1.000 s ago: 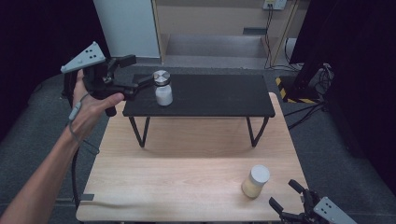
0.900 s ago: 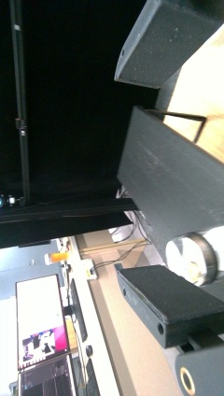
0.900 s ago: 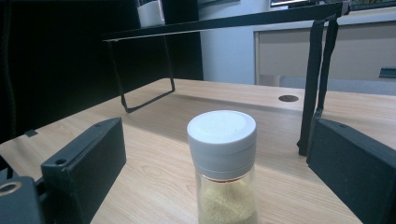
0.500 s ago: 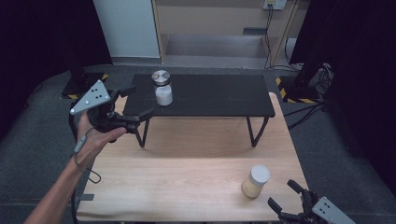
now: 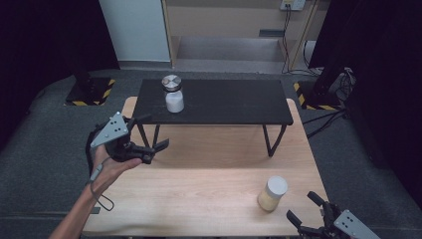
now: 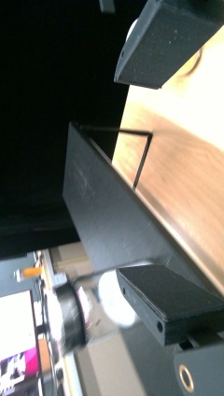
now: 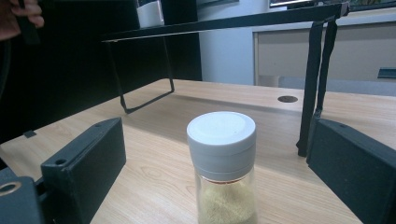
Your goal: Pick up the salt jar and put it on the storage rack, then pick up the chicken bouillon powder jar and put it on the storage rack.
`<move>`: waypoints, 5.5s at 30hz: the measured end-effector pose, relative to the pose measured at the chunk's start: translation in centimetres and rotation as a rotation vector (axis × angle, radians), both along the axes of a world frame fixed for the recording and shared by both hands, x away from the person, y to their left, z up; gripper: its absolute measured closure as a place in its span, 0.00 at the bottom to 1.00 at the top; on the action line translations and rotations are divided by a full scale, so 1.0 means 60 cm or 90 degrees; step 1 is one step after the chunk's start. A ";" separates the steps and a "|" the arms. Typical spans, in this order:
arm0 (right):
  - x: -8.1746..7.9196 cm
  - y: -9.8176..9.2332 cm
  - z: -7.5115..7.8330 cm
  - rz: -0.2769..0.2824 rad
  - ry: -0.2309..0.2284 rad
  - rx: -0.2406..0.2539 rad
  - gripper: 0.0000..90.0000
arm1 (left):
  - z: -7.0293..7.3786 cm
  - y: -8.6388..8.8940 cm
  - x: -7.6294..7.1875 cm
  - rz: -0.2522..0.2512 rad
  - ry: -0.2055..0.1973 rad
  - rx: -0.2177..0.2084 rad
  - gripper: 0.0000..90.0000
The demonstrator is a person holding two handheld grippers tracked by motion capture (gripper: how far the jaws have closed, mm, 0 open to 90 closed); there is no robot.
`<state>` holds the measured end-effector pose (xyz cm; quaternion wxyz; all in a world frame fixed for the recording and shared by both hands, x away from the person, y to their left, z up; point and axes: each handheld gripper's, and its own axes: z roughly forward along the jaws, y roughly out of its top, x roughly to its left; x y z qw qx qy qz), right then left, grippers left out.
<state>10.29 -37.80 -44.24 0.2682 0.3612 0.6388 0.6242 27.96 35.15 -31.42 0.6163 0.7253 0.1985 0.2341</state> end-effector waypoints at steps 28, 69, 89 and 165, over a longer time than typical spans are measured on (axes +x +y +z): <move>0.000 0.000 0.001 -0.001 0.001 -0.002 0.05 | -0.162 -0.015 -0.015 -0.017 0.029 -0.012 0.05; -0.002 0.004 0.001 -0.005 -0.003 0.004 0.05 | -0.190 0.002 -0.055 0.111 0.040 -0.058 0.00; 0.001 0.000 0.025 -0.005 -0.005 0.002 0.02 | -0.197 0.010 -0.052 0.114 0.048 -0.077 0.00; 0.148 0.064 0.059 0.048 0.128 -0.157 0.19 | -0.201 0.020 -0.049 0.096 0.057 -0.075 0.00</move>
